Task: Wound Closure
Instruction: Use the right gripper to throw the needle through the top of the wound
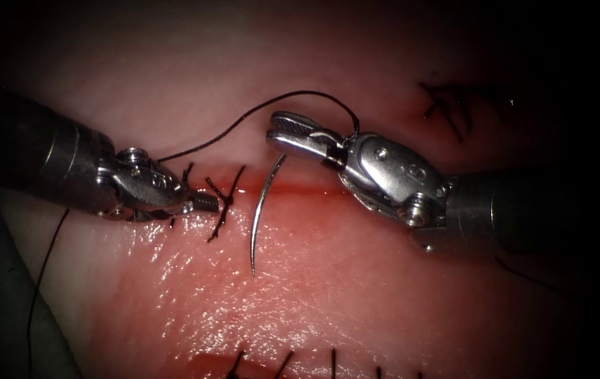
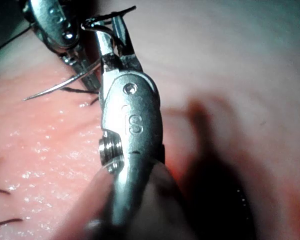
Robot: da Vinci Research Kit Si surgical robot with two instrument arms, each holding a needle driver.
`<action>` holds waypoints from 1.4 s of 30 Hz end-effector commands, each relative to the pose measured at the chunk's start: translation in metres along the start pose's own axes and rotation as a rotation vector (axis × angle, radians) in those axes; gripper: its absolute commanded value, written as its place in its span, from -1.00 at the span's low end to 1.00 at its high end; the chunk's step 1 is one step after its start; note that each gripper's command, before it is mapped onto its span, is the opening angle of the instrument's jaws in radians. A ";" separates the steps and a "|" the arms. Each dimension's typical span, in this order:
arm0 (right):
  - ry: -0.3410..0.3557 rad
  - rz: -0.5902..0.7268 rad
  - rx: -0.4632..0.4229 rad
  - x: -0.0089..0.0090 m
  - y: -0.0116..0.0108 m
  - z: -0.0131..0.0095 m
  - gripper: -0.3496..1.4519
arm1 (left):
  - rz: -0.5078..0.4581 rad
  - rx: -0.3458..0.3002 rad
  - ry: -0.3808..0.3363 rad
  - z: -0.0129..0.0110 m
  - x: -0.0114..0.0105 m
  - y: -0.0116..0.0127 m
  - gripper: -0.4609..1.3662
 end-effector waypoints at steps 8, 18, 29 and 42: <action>0.000 0.007 -0.001 0.0001 -0.0001 -0.0001 -1.00 | 0.012 -0.012 0.006 -0.0002 0.0000 0.0001 -0.88; -0.012 0.000 0.003 0.0000 0.0005 -0.0004 -1.00 | 0.046 0.010 0.106 -0.0021 0.0016 0.0006 -0.88; -0.030 -0.065 0.011 0.0002 0.0019 -0.0016 -1.00 | 0.083 -0.017 0.152 -0.0021 0.0036 0.0021 -0.88; -0.044 -0.138 0.022 0.0007 0.0030 -0.0031 -1.00 | 0.129 -0.019 0.236 0.0006 0.0047 0.0026 -0.88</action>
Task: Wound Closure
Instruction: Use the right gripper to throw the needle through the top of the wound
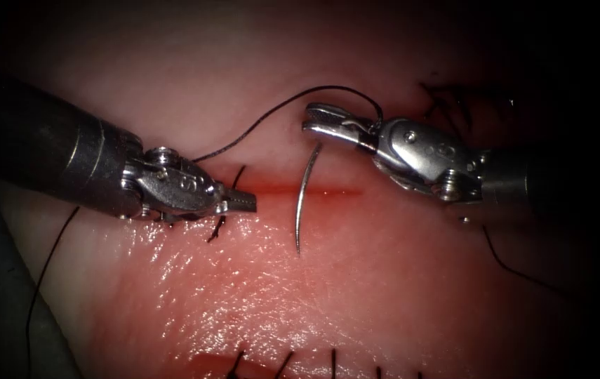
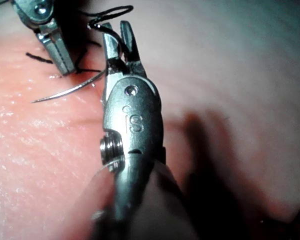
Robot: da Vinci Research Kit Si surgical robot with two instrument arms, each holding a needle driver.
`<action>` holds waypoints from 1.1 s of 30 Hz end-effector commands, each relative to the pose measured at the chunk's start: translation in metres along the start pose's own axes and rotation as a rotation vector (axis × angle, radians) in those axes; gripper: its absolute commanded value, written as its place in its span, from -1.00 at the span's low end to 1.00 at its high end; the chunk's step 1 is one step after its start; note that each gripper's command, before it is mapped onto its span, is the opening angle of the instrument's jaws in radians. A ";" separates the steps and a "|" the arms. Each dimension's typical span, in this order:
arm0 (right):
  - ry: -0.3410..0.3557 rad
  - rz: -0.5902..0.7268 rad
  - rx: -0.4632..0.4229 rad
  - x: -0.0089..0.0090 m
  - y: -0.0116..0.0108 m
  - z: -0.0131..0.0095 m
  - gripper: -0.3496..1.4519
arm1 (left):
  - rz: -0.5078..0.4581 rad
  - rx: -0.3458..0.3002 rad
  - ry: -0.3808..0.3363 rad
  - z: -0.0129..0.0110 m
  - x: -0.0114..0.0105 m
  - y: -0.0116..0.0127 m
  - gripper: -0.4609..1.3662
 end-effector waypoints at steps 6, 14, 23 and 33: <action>-0.002 -0.013 -0.010 0.0001 0.0004 -0.0003 -1.00 | 0.018 0.002 0.021 0.0016 -0.0006 0.0002 -0.88; -0.002 -0.031 -0.010 0.0001 0.0004 -0.0003 -1.00 | 0.010 0.002 0.042 0.0038 -0.0016 0.0005 -0.88; -0.005 -0.124 -0.014 -0.0005 0.0012 -0.0002 -1.00 | -0.027 0.019 0.052 0.0063 -0.0045 0.0005 -0.88; -0.006 -0.264 -0.020 -0.0012 0.0021 0.0005 -1.00 | -0.043 0.023 0.048 0.0073 -0.0057 0.0011 -0.88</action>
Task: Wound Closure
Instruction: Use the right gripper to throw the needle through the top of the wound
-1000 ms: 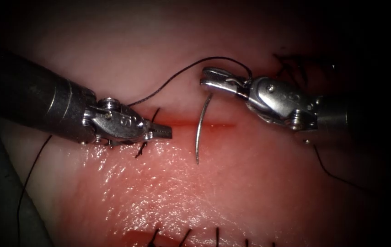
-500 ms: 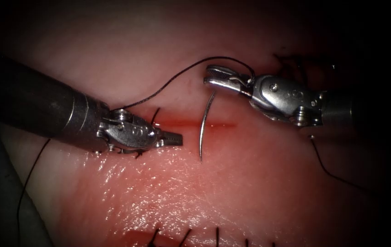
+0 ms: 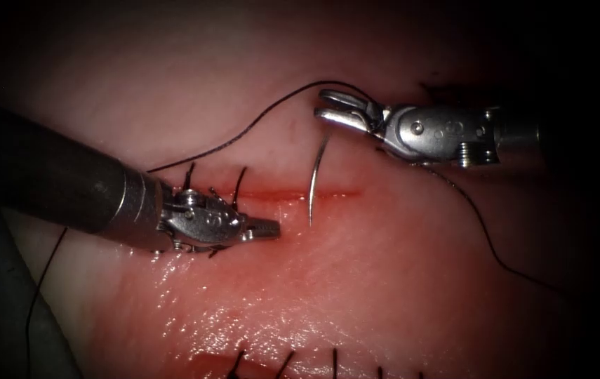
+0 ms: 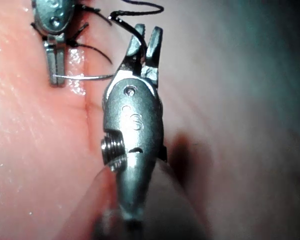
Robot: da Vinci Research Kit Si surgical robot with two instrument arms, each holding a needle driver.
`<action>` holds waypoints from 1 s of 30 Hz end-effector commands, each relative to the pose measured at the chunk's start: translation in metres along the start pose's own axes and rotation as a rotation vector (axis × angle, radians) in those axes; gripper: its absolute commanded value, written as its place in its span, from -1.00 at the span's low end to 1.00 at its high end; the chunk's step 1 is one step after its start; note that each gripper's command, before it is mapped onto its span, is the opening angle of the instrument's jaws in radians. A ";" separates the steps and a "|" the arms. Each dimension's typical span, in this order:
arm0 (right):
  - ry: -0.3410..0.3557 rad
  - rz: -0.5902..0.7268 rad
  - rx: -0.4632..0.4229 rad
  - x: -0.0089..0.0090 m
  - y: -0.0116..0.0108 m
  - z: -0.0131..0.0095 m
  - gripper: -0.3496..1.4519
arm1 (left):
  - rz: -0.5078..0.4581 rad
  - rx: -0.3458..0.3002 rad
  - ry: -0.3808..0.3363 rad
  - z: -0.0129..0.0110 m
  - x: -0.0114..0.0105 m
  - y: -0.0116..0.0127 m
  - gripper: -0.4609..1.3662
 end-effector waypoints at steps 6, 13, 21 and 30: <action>0.015 -0.089 -0.004 -0.0004 0.0002 0.0012 -1.00 | 0.003 -0.008 -0.006 -0.0001 -0.0001 0.0000 -0.88; 0.041 -0.180 -0.010 -0.0011 0.0004 0.0024 -1.00 | 0.001 -0.014 -0.005 -0.0002 -0.0003 0.0001 -0.88; 0.074 -0.247 -0.019 -0.0015 0.0005 0.0034 -1.00 | 0.000 -0.019 -0.003 -0.0003 -0.0004 0.0001 -0.88; 0.087 -0.273 -0.030 -0.0027 0.0005 0.0036 -1.00 | -0.004 -0.023 -0.003 -0.0004 -0.0005 0.0001 -0.88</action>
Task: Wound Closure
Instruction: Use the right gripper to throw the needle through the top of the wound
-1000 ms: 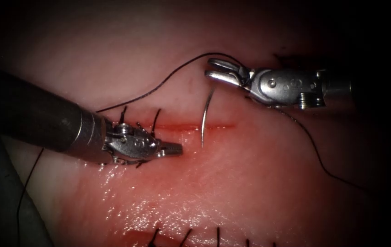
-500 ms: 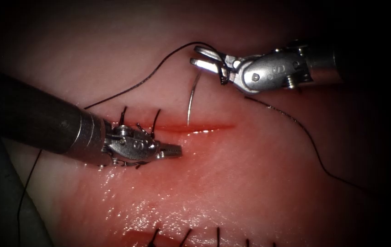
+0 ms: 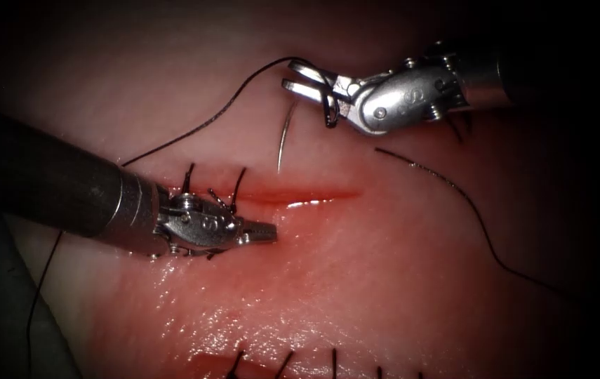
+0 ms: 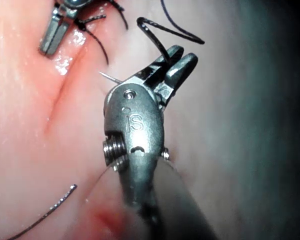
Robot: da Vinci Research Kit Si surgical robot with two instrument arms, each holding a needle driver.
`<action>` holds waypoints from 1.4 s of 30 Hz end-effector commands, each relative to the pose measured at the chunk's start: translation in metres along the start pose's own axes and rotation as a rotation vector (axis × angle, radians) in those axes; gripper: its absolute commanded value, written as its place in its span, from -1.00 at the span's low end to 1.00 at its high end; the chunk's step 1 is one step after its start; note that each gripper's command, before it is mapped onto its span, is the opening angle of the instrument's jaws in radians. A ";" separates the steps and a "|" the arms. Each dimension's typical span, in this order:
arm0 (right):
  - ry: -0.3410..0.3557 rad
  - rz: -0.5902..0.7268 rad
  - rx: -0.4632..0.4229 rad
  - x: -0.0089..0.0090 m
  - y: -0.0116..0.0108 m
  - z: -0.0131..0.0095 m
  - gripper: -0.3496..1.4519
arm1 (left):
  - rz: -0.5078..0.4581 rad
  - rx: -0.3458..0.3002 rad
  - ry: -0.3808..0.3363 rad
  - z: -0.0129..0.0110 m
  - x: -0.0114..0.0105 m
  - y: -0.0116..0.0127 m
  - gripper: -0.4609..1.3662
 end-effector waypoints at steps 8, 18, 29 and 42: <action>0.006 -0.011 -0.017 -0.0009 -0.0007 0.0006 -1.00 | -0.004 -0.011 0.001 -0.0002 -0.0002 -0.0003 -0.88; 0.011 -0.013 -0.017 -0.0012 -0.0008 0.0006 -1.00 | -0.004 -0.011 0.001 -0.0001 -0.0001 -0.0002 -0.88; 0.007 -0.042 -0.019 -0.0013 -0.0006 0.0003 -1.00 | -0.003 -0.013 0.002 0.0000 -0.0001 -0.0002 -0.88; -0.008 -0.070 -0.025 -0.0015 0.0000 -0.0007 -1.00 | -0.002 -0.014 0.002 -0.0001 -0.0001 -0.0001 -0.88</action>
